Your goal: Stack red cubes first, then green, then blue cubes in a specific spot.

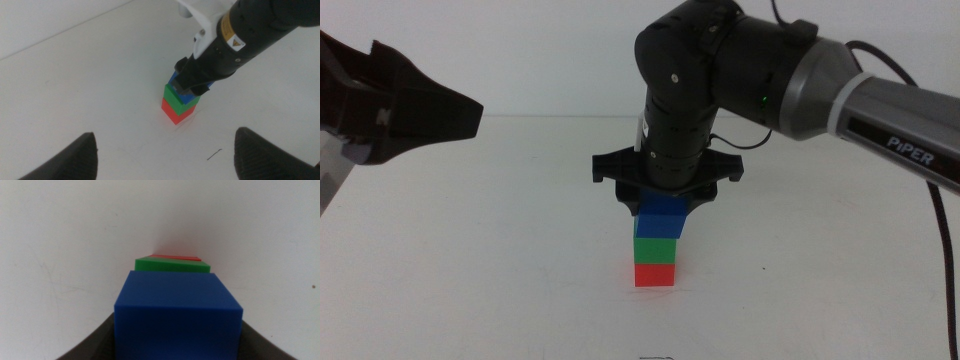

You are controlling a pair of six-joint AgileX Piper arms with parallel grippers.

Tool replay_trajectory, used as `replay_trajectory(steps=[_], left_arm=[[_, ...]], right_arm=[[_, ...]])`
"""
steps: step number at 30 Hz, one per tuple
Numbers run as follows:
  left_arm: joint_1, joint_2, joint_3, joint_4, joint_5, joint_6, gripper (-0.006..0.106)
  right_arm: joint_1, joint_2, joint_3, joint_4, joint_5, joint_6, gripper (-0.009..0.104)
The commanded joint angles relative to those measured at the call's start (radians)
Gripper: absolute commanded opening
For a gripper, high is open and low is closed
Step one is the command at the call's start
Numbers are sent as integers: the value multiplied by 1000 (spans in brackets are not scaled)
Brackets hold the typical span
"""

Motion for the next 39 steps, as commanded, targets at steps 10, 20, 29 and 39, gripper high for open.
replay_trajectory(steps=[10,20,29,39], left_arm=[[-1,-11,-22,-43,-55,-1,94],[-1,-11,-22,-43,-55,-1,94],[-1,-11,-22,-43,-55,-1,94],[-1,-11,-22,-43,-55,-1,94]], right_arm=[[13,-45,-32,-58,19,18,0],[13,-30,-32,-62,-24,22,12],[13,-27,-32,-61,-53,10,28],[12,-44,-60,-63,-28,-39,76]])
